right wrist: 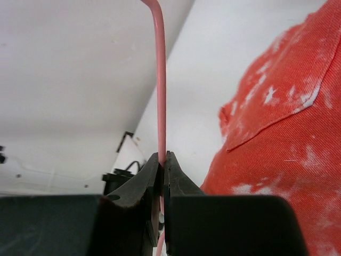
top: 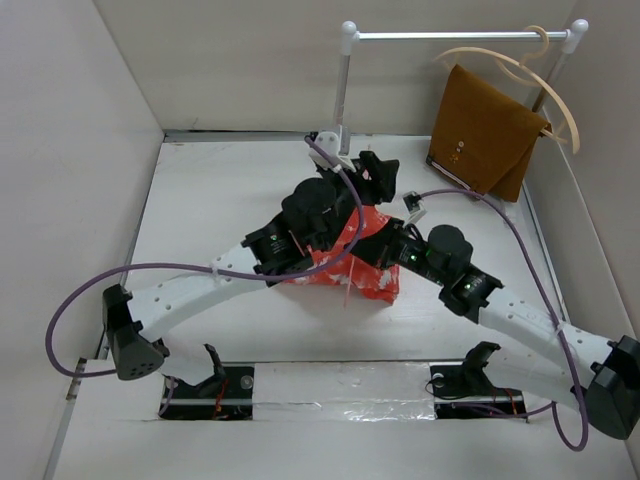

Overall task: Place the trousers on the hanger
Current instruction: Place the hanger at the clothesline.

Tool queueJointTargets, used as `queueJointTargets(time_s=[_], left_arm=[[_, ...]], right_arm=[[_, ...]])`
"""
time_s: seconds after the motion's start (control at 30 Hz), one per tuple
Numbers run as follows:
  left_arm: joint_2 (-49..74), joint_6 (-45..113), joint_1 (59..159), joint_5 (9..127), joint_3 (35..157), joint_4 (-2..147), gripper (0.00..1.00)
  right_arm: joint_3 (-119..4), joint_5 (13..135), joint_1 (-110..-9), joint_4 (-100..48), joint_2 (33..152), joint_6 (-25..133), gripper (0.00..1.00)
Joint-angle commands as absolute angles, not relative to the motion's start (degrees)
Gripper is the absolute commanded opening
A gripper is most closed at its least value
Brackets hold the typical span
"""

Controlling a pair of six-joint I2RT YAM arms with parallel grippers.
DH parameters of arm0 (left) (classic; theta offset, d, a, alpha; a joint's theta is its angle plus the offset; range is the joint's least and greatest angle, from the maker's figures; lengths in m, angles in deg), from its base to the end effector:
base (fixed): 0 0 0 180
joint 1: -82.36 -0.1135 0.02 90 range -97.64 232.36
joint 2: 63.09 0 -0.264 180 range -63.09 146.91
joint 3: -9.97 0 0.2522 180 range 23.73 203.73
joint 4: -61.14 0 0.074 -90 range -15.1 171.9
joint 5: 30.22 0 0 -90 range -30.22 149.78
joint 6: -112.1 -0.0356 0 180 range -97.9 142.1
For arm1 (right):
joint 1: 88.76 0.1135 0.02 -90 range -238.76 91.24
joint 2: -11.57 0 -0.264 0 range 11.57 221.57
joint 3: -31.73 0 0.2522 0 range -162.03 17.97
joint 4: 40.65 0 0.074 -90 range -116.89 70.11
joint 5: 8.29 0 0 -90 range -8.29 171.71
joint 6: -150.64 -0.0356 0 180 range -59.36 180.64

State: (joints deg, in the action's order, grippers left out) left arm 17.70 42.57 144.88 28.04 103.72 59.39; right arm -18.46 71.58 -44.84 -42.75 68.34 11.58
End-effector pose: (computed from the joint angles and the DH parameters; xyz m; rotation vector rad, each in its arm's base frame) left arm 0.1663 -0.2791 0.4571 0.0194 1.4049 -0.8517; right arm 0.1646 0.1672 0.2969 -0.0679 1.8392 1.3421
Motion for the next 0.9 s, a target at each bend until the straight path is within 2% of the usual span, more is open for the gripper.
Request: queueJointTargets(time_s=[0.0,0.33,0.6,0.87], left_arm=[[11.28,40.03,144.58,32.18,107.32,58.37,0.58],[-0.86,41.96,141.42,34.91,99.68,57.14,0.59],[-4.99,46.62,141.42,34.38,88.0,55.39,0.55],[-8.59,52.68,141.42,32.01,75.69,54.42,0.54]], right_arm=[[-23.69,65.11,-47.8,-50.71,65.54,9.14,0.0],[-28.52,53.86,-59.73,-50.8,66.15,6.41,0.0],[-43.35,40.33,-72.93,-46.31,72.9,8.25,0.0],[-58.13,36.89,-80.14,-39.99,84.15,11.42,0.0]])
